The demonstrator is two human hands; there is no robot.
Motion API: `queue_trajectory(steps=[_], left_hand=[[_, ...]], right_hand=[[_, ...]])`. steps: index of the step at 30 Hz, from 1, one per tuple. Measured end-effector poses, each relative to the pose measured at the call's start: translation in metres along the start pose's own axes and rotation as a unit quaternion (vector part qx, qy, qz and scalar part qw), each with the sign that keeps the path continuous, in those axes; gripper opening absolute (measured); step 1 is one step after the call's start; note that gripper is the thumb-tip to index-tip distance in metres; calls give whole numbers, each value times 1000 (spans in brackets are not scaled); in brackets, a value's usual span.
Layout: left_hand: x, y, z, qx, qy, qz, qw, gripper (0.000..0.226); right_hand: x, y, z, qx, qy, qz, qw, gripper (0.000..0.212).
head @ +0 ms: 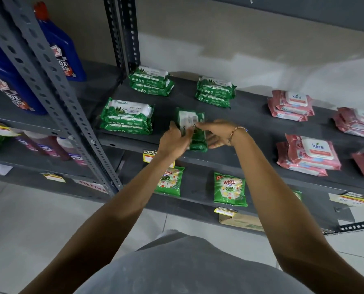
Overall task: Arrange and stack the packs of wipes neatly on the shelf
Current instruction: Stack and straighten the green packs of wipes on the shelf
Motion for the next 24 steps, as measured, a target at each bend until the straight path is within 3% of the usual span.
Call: queue_trajectory(steps=[3, 5, 6, 8, 9, 12, 14, 17, 21, 24], left_hand=[[5, -9, 8, 22, 27, -90, 995, 79], [10, -6, 10, 9, 31, -77, 996, 76], [12, -3, 9, 1, 39, -36, 999, 77], [12, 12, 5, 47, 117, 41, 991, 84], [6, 19, -1, 102, 163, 44, 980, 89], [-20, 24, -12, 251, 234, -35, 939, 114], [-28, 15, -14, 260, 267, -58, 926, 130], [-31, -2, -14, 237, 297, -70, 923, 110], [-22, -6, -3, 209, 320, -86, 920, 76], [-18, -14, 4, 189, 298, -101, 930, 63]], right_hand=[[7, 10, 12, -29, -56, -5, 998, 87], [19, 10, 14, -23, -7, 36, 999, 112], [27, 10, 11, -7, 40, 66, 997, 118], [39, 7, -2, 42, 102, 122, 986, 108], [42, 2, -7, 59, 115, 128, 983, 99], [38, -9, -11, 46, 91, 70, 992, 89], [33, -13, -5, 27, 51, 36, 998, 72], [34, -9, 2, 8, 24, 31, 999, 72], [42, -1, 25, -25, -24, 51, 998, 112], [42, 12, 38, -37, -50, 96, 993, 124]])
Point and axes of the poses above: each hand's wrist, its own y-axis away from the middle knuckle, its own x-axis out of the back of the hand, z = x × y, the point moved 3 cm from there along -y, towards the middle knuckle, and after that the axes turned 11 degrees about x, right-handed, at the moved point
